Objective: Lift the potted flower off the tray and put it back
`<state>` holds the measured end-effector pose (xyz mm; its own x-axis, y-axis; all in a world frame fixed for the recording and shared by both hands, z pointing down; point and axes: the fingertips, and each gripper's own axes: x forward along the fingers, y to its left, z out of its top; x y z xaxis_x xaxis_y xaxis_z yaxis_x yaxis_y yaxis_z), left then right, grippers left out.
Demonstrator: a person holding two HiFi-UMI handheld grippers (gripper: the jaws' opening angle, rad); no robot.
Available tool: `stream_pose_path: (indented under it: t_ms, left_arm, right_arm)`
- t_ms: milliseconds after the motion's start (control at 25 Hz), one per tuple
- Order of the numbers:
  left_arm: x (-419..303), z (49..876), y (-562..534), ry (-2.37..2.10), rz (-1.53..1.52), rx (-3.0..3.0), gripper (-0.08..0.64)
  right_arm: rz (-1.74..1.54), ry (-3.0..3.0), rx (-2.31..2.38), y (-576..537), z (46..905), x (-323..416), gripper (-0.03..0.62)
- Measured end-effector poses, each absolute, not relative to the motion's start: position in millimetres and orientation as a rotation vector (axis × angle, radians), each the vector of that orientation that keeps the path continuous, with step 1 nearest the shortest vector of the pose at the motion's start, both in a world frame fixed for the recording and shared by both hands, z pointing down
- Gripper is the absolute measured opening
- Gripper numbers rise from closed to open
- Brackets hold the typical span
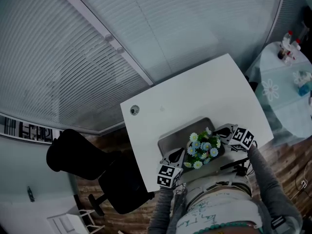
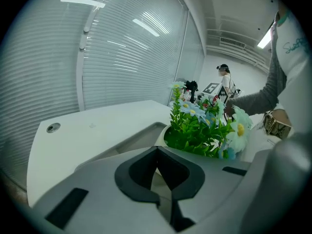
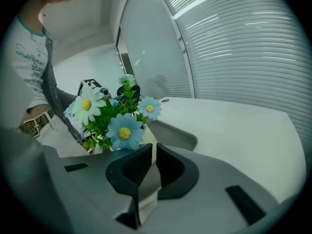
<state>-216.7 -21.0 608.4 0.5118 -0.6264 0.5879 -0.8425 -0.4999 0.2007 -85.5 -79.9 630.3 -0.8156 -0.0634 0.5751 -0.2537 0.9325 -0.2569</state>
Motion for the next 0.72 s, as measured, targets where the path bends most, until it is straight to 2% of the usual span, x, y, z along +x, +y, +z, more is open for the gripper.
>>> stream_pose_path:
  t_ms: [720]
  left_arm:
    - [-200, 610, -18, -1.096, 0.59, 2.329, 0.011]
  right_arm:
    - [0.437, -2.512, 0.058, -60, 635, -99, 0.038]
